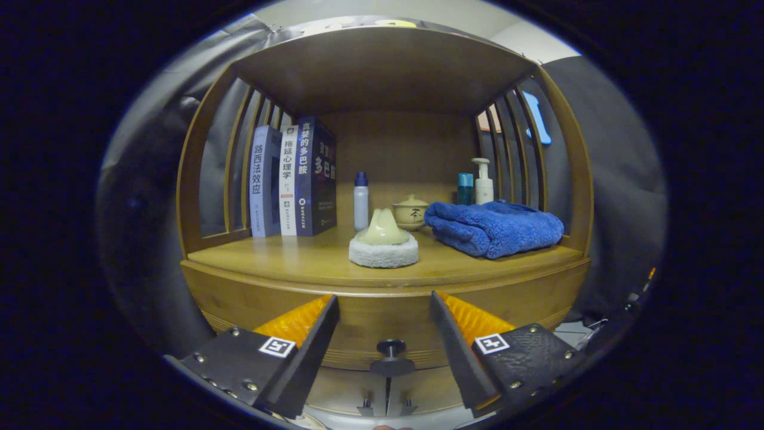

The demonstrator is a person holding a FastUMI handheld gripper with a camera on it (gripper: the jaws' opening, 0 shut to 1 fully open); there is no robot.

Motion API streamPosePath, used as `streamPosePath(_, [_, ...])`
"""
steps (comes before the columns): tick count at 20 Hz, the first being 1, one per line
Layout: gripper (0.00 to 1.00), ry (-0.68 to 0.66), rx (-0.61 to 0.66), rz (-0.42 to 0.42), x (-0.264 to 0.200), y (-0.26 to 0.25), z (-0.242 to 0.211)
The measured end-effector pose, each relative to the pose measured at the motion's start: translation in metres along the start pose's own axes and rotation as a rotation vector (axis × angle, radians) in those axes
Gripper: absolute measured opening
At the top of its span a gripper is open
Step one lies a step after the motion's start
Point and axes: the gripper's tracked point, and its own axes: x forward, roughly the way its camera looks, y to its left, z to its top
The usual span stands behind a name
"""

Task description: Pull open the drawer, take out the items inside it, and place them on the countertop above the cabinet.

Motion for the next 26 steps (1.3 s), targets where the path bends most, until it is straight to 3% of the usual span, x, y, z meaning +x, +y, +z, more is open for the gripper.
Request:
streamPosePath(6, [0.94, 0.060, 0.056, -0.019, -0.016, -0.021, -0.008])
streamPosePath(12, [0.94, 0.004, -0.004, 0.048, -0.072, -0.034, 0.019])
streamPosePath(20, [0.94, -0.054, 0.012, 0.133, -0.149, -0.058, 0.057])
streamPosePath(26, [0.94, -0.097, -0.012, 0.123, -0.175, -0.111, 0.096])
